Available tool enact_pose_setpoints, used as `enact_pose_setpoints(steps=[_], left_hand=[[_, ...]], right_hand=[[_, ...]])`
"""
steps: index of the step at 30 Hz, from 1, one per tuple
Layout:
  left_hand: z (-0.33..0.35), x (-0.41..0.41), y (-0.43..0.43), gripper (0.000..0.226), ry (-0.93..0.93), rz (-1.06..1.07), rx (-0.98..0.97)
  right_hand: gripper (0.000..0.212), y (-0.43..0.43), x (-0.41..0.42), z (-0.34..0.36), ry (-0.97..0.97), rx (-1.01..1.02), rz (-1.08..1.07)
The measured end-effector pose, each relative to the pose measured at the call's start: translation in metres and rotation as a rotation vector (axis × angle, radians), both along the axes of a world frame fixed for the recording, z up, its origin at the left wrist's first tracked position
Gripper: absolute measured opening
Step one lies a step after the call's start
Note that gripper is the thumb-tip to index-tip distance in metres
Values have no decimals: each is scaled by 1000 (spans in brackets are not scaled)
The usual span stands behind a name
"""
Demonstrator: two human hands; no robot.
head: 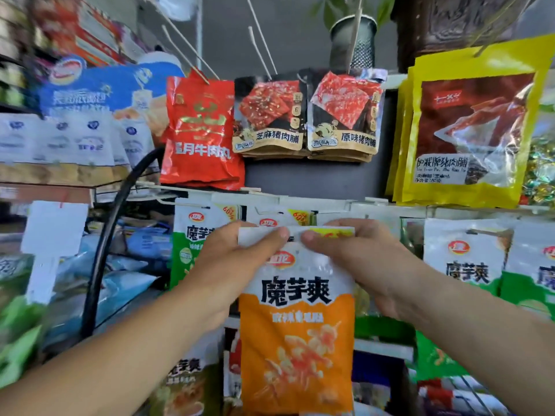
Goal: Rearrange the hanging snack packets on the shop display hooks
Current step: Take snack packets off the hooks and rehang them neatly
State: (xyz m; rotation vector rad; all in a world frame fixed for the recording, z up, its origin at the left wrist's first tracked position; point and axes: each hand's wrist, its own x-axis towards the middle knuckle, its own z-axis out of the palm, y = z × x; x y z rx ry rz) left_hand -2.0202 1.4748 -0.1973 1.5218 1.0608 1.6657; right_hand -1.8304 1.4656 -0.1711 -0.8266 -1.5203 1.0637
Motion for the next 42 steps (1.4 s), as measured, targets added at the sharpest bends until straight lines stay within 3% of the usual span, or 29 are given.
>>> enact_pose_setpoints(steps=[3,11,15,17,19,21,22,23,25,27,30,33,37,42], left_hand=[[11,-21,9,28,-50,137,13],[34,-46,37,18,-83,184,52],[32,-47,66,32,-46,251,48],[30,-45,80,36,-34,273,61],[27,-40,92,34,-2,312,67],[22,-40,107,34,69,380,91],[18,-41,113,35,103,415,101],[13,-44,117,37,141,451,92],[1,-51,119,42,205,499,60],[-12,-57,112,38,210,456,29],[-31,-62,95,26,310,289,-23],[-40,-50,78,25,450,160,-19],[-37,-13,69,18,479,81,69],[-32,62,59,11,458,-47,165]], right_hand=[[15,16,-36,8,20,21,-18],[22,55,-61,27,-8,117,-96],[17,80,-65,27,-130,171,-276],[14,93,-59,23,-311,356,-496],[23,98,-48,9,-570,758,-707],[22,95,-39,-11,-808,1149,-693],[24,95,-36,-23,-937,1226,-615],[31,99,-34,-33,-1076,1226,-534],[48,109,-38,-49,-1328,1040,-390],[59,119,-45,-56,-1423,858,-341],[65,128,-54,-52,-1391,635,-322],[62,127,-54,-44,-1190,516,-286],[34,96,-32,-28,-987,546,-341],[27,39,35,-14,-1087,572,-531]])
